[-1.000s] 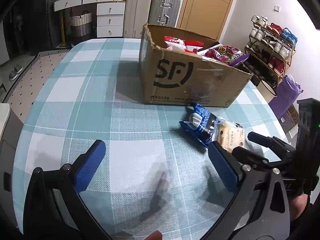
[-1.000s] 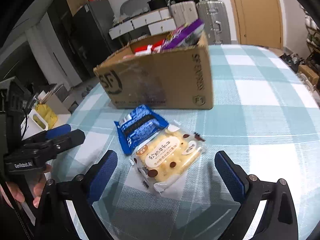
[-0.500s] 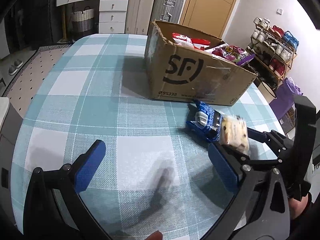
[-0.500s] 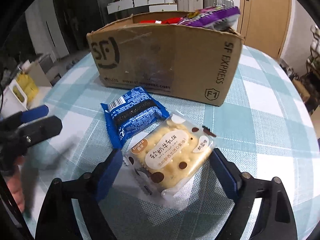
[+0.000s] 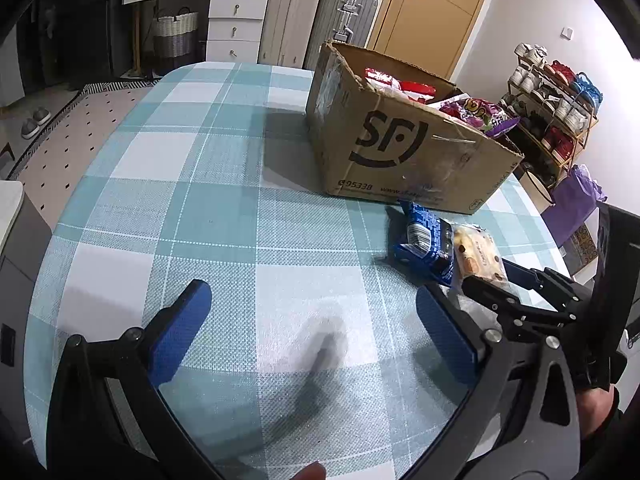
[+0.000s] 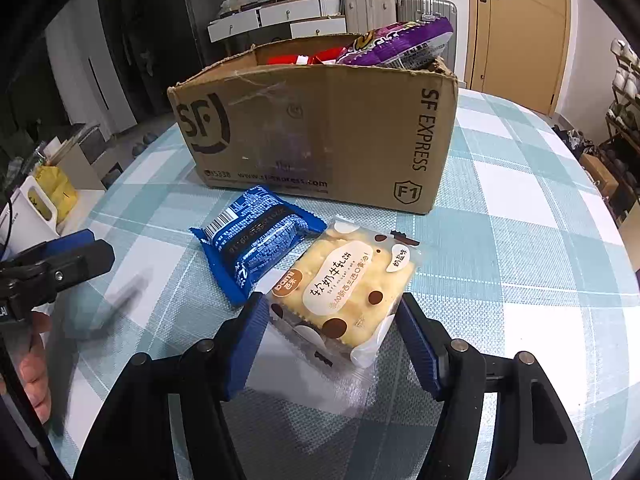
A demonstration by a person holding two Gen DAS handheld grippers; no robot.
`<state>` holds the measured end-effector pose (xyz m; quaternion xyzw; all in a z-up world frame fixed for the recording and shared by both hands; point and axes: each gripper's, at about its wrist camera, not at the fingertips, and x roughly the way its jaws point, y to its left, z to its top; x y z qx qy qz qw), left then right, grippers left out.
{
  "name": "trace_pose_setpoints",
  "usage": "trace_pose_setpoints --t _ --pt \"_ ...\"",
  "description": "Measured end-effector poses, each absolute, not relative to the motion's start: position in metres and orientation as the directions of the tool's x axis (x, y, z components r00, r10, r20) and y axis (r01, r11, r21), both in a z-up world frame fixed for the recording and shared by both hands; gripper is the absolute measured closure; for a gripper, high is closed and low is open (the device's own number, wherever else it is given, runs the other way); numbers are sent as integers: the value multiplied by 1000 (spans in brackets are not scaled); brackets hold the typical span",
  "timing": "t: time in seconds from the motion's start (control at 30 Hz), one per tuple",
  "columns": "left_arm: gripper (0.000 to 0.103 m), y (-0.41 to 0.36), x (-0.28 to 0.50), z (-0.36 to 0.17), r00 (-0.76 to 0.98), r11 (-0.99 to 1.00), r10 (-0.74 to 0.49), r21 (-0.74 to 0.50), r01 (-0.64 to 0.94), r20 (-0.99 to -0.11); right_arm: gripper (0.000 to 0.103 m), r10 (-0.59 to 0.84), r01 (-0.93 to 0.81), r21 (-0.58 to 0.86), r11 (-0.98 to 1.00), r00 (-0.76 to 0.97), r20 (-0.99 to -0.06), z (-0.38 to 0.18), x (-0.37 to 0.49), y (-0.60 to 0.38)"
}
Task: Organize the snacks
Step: 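Grasp the clear-wrapped cream cake pack with the right gripper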
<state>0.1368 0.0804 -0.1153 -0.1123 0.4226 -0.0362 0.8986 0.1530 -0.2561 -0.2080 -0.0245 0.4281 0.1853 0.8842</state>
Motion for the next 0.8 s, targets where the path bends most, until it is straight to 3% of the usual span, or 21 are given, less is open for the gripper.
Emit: trace_pose_setpoints --t 0.8 --pt "1 29 164 -112 609 982 -181 -171 75 -772 40 430 -337 274 901 606 -669 -190 127 -305"
